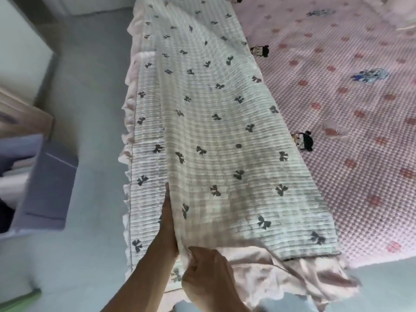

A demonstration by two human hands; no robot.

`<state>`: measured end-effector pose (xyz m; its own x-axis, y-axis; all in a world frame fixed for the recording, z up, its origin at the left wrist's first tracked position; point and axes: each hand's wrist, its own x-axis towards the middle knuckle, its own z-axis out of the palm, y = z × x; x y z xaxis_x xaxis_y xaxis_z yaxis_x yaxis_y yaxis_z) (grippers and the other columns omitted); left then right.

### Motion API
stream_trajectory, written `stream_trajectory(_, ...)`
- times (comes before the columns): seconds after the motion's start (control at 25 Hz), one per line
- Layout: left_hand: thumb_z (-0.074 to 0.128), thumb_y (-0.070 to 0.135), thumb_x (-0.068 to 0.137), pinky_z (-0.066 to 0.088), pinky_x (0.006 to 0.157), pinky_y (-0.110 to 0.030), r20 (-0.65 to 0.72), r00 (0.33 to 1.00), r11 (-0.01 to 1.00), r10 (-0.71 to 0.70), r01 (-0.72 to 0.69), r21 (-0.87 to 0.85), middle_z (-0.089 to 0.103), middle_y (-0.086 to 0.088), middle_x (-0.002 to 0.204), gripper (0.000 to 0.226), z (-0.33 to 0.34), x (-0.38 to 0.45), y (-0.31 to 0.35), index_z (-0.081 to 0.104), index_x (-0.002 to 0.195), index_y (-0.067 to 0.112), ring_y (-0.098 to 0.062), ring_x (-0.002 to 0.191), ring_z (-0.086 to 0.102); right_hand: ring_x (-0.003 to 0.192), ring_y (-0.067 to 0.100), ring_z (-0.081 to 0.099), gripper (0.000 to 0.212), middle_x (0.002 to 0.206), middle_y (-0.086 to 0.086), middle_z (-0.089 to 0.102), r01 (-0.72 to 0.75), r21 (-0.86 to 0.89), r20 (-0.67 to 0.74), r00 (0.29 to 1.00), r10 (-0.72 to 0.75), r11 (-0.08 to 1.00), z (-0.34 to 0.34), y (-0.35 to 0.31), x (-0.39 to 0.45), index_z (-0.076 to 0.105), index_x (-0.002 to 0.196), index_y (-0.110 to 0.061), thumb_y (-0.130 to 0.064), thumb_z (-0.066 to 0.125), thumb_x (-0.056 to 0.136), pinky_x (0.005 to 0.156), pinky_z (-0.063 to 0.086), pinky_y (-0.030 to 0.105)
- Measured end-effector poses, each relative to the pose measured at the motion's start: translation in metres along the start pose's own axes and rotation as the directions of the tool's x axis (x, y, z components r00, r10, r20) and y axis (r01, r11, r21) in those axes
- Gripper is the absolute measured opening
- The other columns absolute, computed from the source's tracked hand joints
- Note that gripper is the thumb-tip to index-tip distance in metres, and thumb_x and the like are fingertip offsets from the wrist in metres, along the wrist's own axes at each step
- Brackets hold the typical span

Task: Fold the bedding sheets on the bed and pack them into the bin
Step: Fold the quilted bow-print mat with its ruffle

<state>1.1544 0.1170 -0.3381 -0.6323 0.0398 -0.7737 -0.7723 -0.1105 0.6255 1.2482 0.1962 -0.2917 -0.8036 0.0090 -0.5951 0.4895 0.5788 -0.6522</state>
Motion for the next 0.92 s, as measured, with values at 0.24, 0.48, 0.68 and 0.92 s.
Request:
stream_trajectory(0.24,0.070,0.024,0.089,0.047,0.048,-0.032,-0.291,0.947,0.979,0.138,-0.086,0.183,0.067,-0.017,0.070,0.025,-0.096,0.011,0.013,0.068,0.093,-0.001,-0.028,0.057,0.063,0.132,0.021,0.049,0.040,0.139,0.007,0.055,-0.028,-0.169,0.312,0.947,0.080,0.985,0.106,-0.010,0.025,0.058,0.130,-0.022,-0.037,0.037,0.099,0.110,0.036,0.036)
stream_trajectory(0.48,0.054,0.024,0.095,0.043,0.054,-0.021,-0.350,0.919,0.898,0.184,-0.012,0.441,0.074,0.005,0.072,0.029,-0.165,0.024,-0.016,0.074,0.079,0.012,-0.011,0.069,0.064,0.123,0.023,0.054,0.041,0.134,0.003,0.057,0.015,-0.342,0.343,0.933,0.110,0.940,0.159,-0.011,0.051,0.046,0.138,-0.020,-0.039,0.042,0.101,0.102,0.039,0.035)
stream_trajectory(0.68,0.066,0.021,0.087,0.047,0.059,-0.028,-0.357,0.929,0.895,0.098,0.075,0.441,0.071,-0.004,0.085,0.009,-0.173,0.046,-0.049,0.070,0.090,0.014,-0.018,0.073,0.065,0.104,0.030,0.063,0.043,0.120,0.003,0.064,0.060,-0.497,-0.192,0.965,-0.178,0.865,0.107,0.033,0.060,0.057,0.120,-0.022,-0.034,0.057,0.079,0.083,0.051,0.048)
stream_trajectory(0.92,0.061,0.028,0.090,0.044,0.052,-0.027,-0.373,0.918,0.799,0.134,0.122,0.589,0.068,-0.006,0.076,0.014,-0.162,0.017,-0.096,0.065,0.087,0.014,-0.020,0.067,0.063,0.150,0.031,0.016,0.088,0.157,-0.011,-0.035,-0.252,-0.580,-0.189,0.967,0.173,0.775,0.035,0.192,0.025,-0.016,0.153,-0.038,-0.040,0.042,0.087,0.106,0.043,0.052)
